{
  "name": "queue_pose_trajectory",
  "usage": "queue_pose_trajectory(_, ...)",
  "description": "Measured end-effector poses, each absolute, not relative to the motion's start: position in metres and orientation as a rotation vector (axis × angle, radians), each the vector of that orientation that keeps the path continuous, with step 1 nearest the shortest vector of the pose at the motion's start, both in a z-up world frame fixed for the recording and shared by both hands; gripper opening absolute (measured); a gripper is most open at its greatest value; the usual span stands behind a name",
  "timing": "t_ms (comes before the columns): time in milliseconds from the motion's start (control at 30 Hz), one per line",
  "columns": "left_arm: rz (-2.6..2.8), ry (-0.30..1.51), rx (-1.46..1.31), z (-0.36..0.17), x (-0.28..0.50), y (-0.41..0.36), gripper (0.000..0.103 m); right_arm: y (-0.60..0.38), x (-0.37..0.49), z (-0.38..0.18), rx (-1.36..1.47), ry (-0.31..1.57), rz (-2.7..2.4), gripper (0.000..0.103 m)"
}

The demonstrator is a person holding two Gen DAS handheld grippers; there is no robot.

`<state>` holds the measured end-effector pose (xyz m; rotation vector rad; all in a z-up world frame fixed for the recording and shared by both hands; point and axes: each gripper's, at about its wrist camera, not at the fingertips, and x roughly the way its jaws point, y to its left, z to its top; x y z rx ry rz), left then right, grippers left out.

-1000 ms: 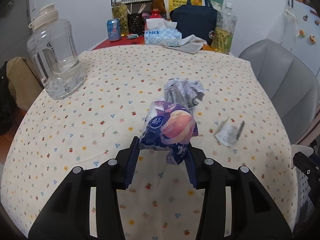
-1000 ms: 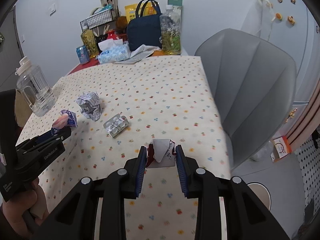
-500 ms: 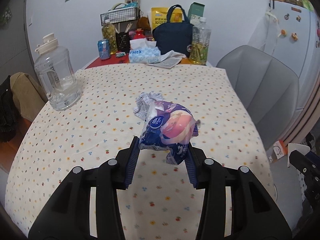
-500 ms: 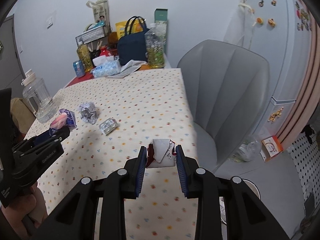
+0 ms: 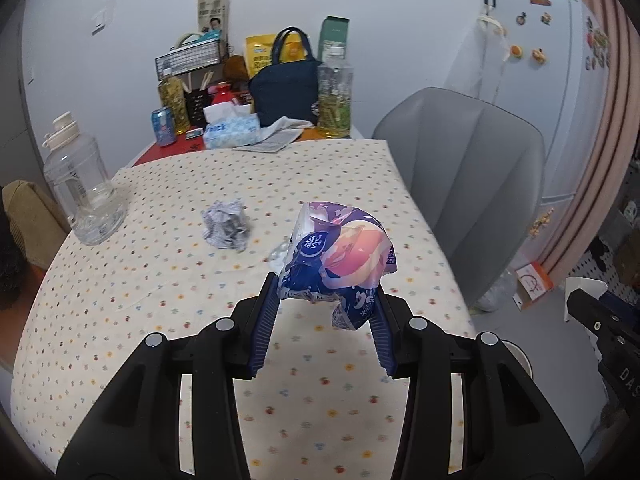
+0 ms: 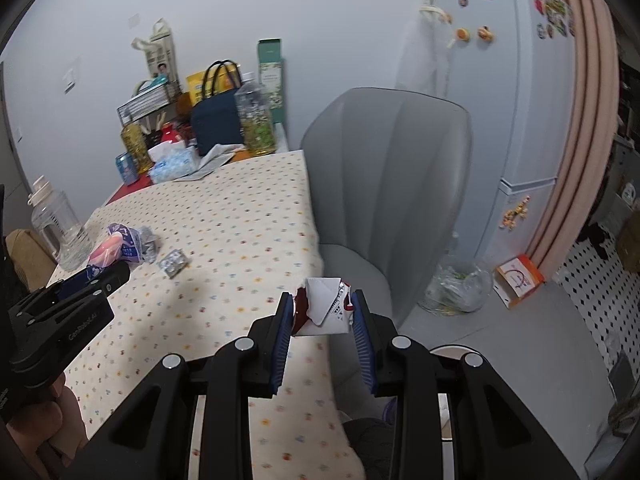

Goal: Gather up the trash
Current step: 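Carry the wrapper and blue tissue packet over to the beige bin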

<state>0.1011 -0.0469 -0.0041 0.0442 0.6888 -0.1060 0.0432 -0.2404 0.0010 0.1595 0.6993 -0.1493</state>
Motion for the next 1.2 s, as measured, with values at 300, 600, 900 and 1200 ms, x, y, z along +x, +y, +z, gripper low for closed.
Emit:
queue_pose_trajectory(300, -0.2, 0.697, 0.085, -0.004, 0.099, -0.103, 0.043, -0.29, 0.025, 0.001, 0.202, 0.684, -0.235, 0.03)
queue_pose_trajectory(600, -0.294, 0.713, 0.14, -0.011, 0.101, -0.164, 0.043, -0.336, 0.017, -0.009, 0.249, 0.693, -0.312, 0.03)
queue_pose_trajectory(900, -0.371, 0.746, 0.19, -0.027, 0.106, -0.214, 0.043, -0.38, 0.011, -0.03, 0.297, 0.718, -0.377, 0.03)
queue_pose_trajectory(1200, -0.426, 0.782, 0.236, -0.044, 0.116, -0.256, 0.043, -0.419, 0.013, -0.054, 0.343, 0.754, -0.434, 0.03)
